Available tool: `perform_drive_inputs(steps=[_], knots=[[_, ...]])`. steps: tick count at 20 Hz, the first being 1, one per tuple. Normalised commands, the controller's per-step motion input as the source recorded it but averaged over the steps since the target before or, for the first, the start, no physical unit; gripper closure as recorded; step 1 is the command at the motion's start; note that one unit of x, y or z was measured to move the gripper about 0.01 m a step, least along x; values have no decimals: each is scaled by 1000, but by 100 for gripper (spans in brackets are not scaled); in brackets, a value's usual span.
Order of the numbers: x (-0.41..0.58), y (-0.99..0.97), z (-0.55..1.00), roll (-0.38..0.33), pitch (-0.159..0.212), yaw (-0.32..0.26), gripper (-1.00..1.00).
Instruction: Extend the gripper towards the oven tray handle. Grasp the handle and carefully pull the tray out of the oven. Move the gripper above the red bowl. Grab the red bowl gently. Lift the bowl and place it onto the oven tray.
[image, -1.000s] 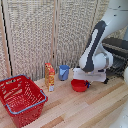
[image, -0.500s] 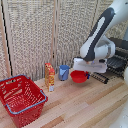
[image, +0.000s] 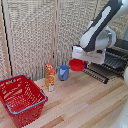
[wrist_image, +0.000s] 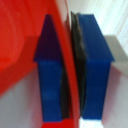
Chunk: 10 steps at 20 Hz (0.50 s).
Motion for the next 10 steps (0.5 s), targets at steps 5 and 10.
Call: perform_drive_inputs(steps=[5,10], knots=[[398,-583,906,30,79,-108,100],[233,-876,704,73,77,-21,100]])
